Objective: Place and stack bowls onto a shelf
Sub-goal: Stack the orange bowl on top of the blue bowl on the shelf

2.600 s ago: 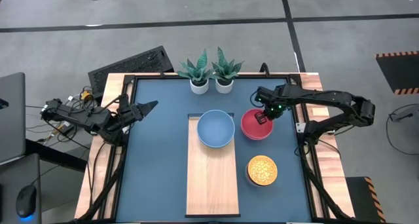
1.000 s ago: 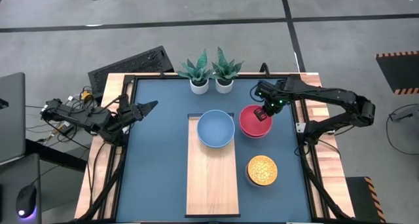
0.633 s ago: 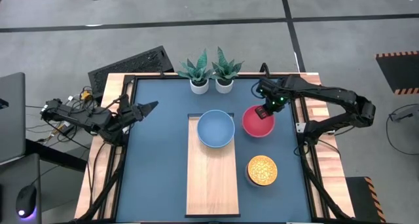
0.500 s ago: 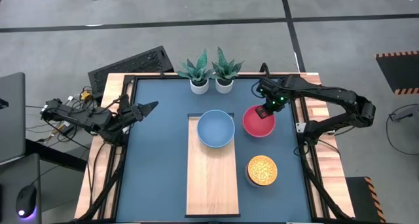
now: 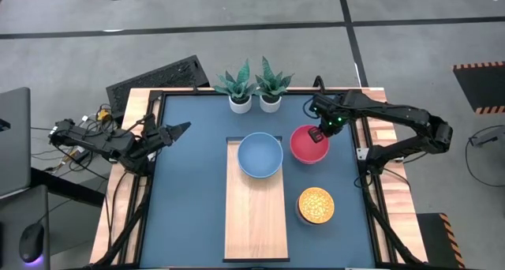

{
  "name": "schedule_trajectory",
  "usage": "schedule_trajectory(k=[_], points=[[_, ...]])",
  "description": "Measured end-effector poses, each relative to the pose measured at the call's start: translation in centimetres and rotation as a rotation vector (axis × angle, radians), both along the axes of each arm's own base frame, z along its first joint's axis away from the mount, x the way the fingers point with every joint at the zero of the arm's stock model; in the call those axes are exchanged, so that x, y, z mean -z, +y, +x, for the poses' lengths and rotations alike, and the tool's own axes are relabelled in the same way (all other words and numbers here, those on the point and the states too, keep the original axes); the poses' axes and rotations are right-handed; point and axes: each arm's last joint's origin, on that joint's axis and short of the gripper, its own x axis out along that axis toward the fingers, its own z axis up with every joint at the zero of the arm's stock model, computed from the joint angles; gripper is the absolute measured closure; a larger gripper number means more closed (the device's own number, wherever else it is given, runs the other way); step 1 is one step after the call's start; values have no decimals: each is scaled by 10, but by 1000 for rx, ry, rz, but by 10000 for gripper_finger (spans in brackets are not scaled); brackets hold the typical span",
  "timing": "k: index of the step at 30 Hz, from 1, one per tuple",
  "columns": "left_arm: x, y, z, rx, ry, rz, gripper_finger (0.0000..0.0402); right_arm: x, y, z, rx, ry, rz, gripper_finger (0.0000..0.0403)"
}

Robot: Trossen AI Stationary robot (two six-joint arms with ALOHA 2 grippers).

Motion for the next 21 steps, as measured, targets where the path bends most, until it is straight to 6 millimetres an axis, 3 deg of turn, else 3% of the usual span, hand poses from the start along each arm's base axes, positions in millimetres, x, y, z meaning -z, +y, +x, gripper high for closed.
schedule_trajectory(k=[6, 10, 15, 21], points=[[0, 0, 0, -1, 0, 0, 236, 0, 1, -2, 0, 17, 10, 382], [0, 0, 0, -1, 0, 0, 236, -15, 1, -2, -4, 17, 10, 382], [0, 0, 0, 0, 0, 0, 236, -54, -1, 1, -37, -43, -28, 382], [0, 0, 0, -1, 0, 0, 236, -115, 0, 1, -48, -194, -114, 382]])
